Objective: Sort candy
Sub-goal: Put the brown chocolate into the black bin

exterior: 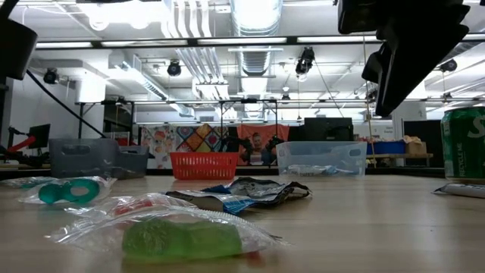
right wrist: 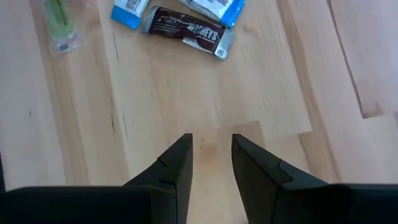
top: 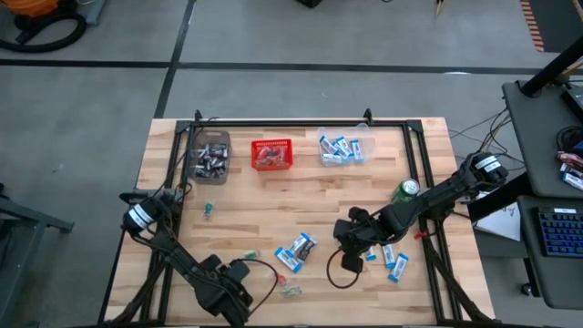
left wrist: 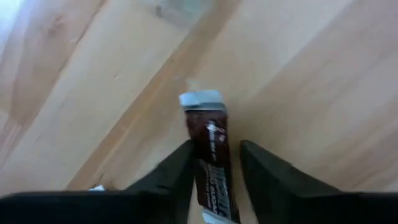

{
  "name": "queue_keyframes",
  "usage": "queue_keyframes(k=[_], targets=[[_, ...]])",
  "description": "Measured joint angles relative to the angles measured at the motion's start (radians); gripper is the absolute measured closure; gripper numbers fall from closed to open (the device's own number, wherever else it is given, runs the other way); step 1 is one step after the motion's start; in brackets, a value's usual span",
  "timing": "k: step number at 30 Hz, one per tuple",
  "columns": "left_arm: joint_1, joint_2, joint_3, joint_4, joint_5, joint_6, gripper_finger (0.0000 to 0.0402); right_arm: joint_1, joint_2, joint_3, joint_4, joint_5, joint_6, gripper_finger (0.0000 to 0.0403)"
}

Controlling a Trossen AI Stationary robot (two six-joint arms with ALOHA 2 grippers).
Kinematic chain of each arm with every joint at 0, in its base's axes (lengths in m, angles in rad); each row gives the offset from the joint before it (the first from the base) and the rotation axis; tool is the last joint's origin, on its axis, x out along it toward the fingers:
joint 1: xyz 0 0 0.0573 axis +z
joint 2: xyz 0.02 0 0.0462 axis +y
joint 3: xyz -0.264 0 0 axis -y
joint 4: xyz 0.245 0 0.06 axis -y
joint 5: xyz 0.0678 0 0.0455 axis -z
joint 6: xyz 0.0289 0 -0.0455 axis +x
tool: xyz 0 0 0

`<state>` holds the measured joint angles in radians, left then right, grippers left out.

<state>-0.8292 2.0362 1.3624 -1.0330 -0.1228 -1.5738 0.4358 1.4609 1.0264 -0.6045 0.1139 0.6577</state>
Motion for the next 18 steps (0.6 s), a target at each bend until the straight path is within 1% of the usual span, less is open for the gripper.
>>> queue_keyframes(k=[4, 5, 8, 10, 13, 16, 18], targets=[[-0.002, -0.010, 0.002, 0.017, -0.002, 0.027, 0.0378, 0.000, 0.000, 0.000, 0.005, 0.002, -0.052, 0.0305], [-0.003, -0.020, 0.000, 0.013, -0.008, 0.033, 0.0388, 0.000, 0.000, -0.001, 0.011, 0.005, -0.070, 0.0306], [-0.003, -0.074, 0.003, -0.002, -0.051, 0.077, 0.0385, 0.000, 0.000, -0.008, 0.057, 0.039, -0.138, 0.0311], [-0.003, -0.144, 0.010, 0.012, -0.150, 0.110, 0.0390, 0.000, 0.000, -0.019, 0.112, 0.053, -0.182, 0.0312], [0.012, -0.253, -0.001, 0.021, -0.357, 0.196, 0.0397, 0.000, 0.000, -0.033, 0.199, 0.055, -0.242, 0.0310], [0.047, -0.384, -0.015, 0.033, -0.541, 0.324, 0.0398, 0.000, 0.000, -0.039, 0.272, 0.055, -0.329, 0.0310], [0.070, -0.474, -0.039, 0.084, -0.648, 0.445, 0.0399, -0.003, 0.000, -0.042, 0.328, 0.056, -0.406, 0.0313]])
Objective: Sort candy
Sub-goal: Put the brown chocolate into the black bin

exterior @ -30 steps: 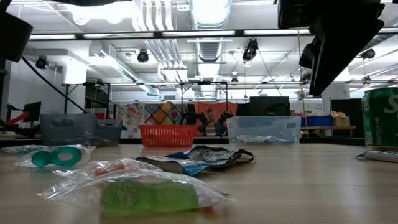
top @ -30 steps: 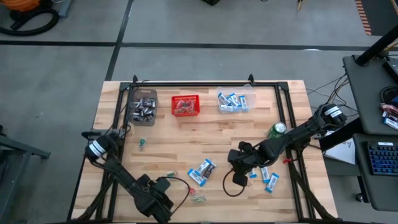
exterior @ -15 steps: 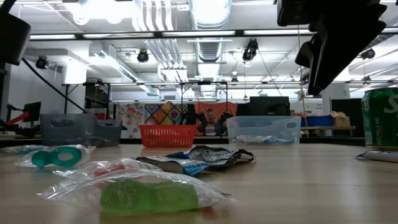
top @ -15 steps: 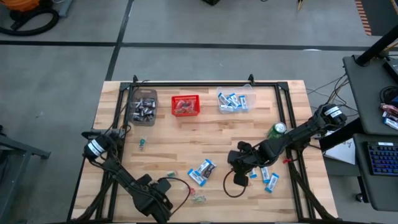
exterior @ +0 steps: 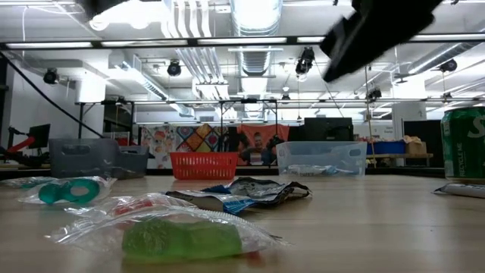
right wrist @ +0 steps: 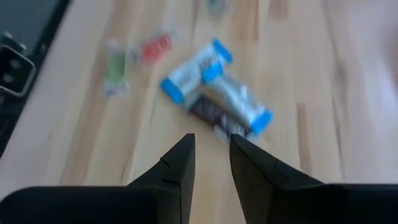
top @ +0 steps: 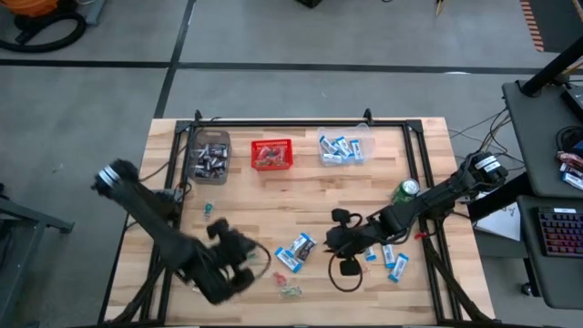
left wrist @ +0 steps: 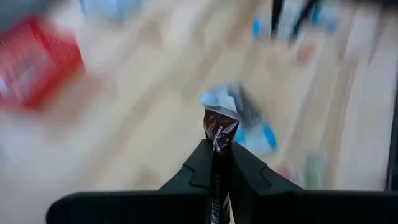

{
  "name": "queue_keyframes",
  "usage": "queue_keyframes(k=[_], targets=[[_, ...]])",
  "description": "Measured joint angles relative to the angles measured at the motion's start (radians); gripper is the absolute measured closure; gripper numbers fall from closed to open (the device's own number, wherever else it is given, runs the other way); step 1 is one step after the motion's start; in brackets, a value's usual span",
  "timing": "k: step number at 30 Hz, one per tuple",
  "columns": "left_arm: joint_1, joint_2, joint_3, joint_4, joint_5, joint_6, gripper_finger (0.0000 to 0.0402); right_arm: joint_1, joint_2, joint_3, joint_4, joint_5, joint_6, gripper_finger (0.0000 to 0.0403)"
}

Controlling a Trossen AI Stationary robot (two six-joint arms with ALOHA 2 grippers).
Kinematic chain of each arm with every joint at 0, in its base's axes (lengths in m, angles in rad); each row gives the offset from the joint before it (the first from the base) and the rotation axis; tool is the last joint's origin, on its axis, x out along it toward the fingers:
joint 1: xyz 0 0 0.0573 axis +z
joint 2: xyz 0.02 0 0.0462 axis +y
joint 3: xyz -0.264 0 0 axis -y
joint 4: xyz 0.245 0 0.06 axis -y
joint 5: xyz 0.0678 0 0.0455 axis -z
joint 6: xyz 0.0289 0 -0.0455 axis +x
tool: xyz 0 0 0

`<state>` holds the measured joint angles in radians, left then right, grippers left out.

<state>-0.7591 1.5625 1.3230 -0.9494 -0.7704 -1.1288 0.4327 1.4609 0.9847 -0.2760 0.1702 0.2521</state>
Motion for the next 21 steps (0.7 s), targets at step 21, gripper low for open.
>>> queue_keyframes(k=[21], targets=[[0.874, -0.685, -0.684, 0.490, 0.160, 0.506, 0.0401, -0.226, 0.000, -0.076, 0.292, 0.013, -0.268, 0.0330]])
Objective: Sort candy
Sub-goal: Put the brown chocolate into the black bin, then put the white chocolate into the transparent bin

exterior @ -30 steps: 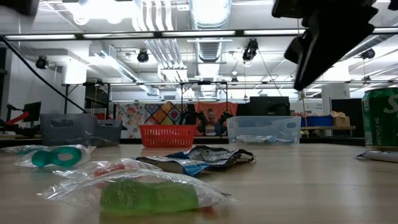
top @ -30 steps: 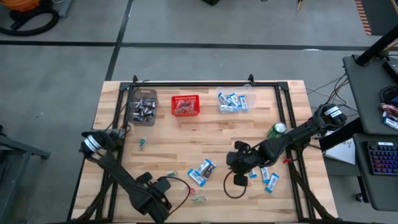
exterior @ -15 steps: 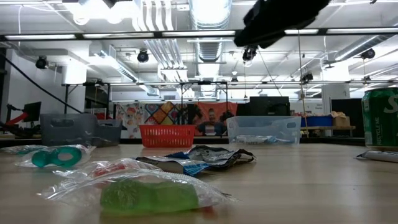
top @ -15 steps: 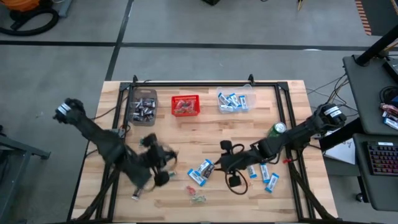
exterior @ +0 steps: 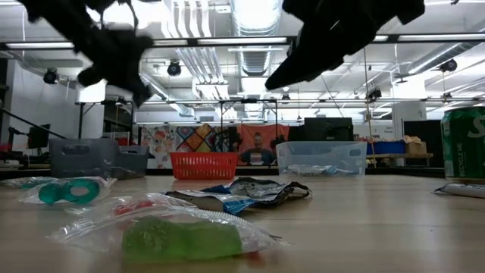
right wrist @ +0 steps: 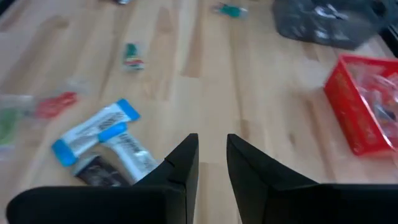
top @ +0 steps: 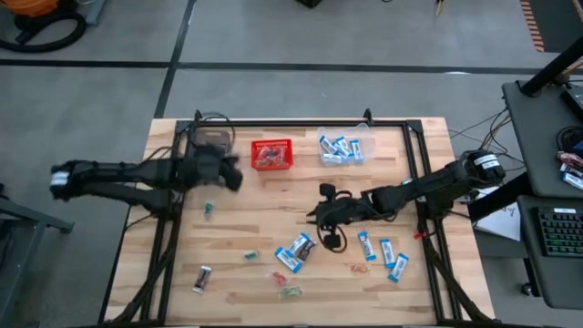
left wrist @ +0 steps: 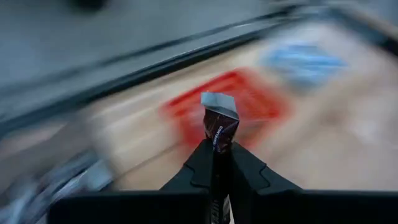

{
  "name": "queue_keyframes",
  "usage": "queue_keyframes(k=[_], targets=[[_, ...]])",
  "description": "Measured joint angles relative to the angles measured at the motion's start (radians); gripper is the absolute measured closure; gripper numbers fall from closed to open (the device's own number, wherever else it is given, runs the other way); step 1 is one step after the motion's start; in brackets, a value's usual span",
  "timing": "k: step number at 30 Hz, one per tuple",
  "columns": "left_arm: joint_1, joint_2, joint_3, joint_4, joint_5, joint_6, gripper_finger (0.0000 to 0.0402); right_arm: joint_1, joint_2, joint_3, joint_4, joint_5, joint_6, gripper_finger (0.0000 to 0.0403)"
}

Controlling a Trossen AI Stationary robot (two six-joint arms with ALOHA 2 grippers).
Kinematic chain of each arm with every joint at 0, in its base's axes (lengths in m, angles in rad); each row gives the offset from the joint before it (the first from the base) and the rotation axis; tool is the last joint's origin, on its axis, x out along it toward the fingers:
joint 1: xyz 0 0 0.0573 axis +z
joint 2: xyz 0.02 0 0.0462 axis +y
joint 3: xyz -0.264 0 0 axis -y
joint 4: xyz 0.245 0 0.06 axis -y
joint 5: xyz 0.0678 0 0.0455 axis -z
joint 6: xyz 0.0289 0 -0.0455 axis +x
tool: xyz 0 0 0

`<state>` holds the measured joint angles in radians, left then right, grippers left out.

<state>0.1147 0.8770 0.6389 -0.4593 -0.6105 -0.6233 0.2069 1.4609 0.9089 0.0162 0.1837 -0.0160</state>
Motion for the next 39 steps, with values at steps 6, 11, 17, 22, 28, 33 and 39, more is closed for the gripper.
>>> queue_keyframes(k=[6, 11, 17, 22, 28, 33, 39], targets=[[0.278, -0.007, -0.063, -0.092, 0.145, -0.014, 0.0399, -0.040, 0.000, -0.043, -0.011, -0.011, 0.027, 0.0328], [0.384, 0.015, -0.063, -0.181, 0.151, -0.016, 0.0367, -0.067, 0.000, -0.073, -0.011, -0.011, 0.079, 0.0322], [0.401, 0.040, -0.041, -0.199, 0.148, 0.000, 0.0306, -0.130, -0.013, -0.088, -0.073, -0.042, 0.115, 0.0298], [0.400, 0.056, -0.015, -0.197, 0.148, 0.003, 0.0263, -0.172, -0.015, -0.089, -0.116, -0.061, 0.183, 0.0270], [0.341, 0.056, 0.060, -0.186, 0.186, 0.073, 0.0241, -0.182, -0.042, -0.033, -0.436, -0.295, 0.369, 0.0260], [0.211, 0.055, 0.100, -0.134, 0.174, 0.130, 0.0240, -0.165, -0.047, 0.088, -0.840, -0.440, 0.689, 0.0259], [0.018, 0.067, 0.061, 0.100, 0.181, 0.200, 0.0239, -0.049, -0.047, 0.162, -1.025, -0.447, 0.953, 0.0259]])
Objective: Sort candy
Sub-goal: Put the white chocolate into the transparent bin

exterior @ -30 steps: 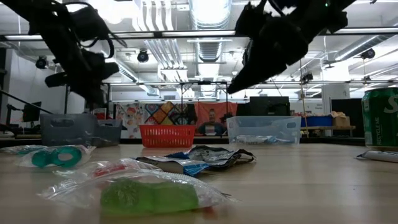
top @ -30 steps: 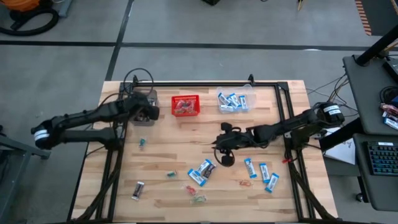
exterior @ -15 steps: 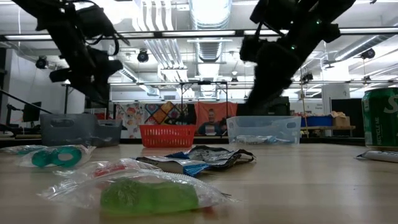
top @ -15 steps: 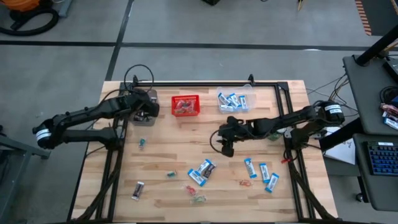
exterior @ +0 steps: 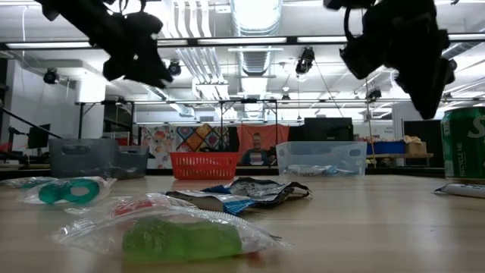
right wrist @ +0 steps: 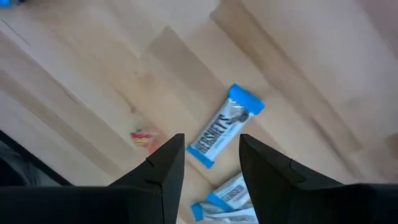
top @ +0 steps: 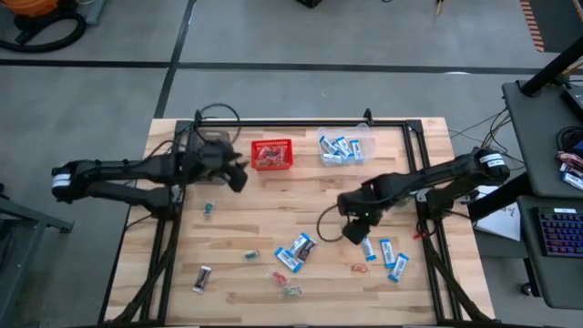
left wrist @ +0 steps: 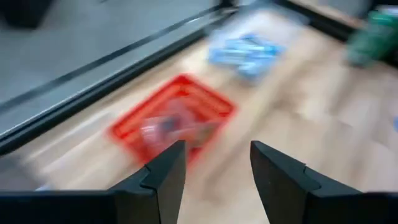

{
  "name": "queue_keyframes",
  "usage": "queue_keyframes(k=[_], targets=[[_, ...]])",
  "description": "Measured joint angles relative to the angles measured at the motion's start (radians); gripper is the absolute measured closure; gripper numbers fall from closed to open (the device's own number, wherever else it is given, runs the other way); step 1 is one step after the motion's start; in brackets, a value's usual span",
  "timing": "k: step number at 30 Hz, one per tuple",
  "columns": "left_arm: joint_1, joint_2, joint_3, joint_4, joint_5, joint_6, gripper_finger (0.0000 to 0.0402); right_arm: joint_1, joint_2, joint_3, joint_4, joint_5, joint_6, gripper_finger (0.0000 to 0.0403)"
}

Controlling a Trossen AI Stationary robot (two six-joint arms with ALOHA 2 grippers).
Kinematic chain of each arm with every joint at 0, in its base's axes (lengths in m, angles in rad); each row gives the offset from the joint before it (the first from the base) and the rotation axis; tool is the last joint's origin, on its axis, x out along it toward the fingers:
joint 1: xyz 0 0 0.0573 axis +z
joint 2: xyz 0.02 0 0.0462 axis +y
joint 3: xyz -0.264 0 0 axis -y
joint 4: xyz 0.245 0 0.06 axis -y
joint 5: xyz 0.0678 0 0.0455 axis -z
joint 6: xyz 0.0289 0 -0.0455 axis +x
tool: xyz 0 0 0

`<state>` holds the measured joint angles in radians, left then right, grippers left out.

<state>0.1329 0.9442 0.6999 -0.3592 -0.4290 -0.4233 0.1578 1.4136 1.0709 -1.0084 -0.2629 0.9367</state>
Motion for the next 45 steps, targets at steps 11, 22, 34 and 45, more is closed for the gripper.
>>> queue_keyframes(k=[11, 22, 34, 45], targets=[[-0.243, 0.090, -0.008, 0.352, -0.006, 0.048, 0.0239, 0.201, 0.031, -0.014, -0.008, 0.116, 0.200, 0.0259], [-0.329, 0.162, -0.008, 0.395, -0.007, -0.060, 0.0239, 0.349, 0.042, -0.021, -0.033, 0.190, 0.309, 0.0259], [-0.350, 0.259, -0.008, 0.484, -0.006, -0.108, 0.0239, 0.357, 0.119, -0.080, -0.018, 0.281, 0.319, 0.0259], [-0.403, 0.267, -0.008, 0.490, -0.008, -0.118, 0.0239, 0.330, 0.251, -0.078, 0.076, 0.344, 0.240, 0.0259]])
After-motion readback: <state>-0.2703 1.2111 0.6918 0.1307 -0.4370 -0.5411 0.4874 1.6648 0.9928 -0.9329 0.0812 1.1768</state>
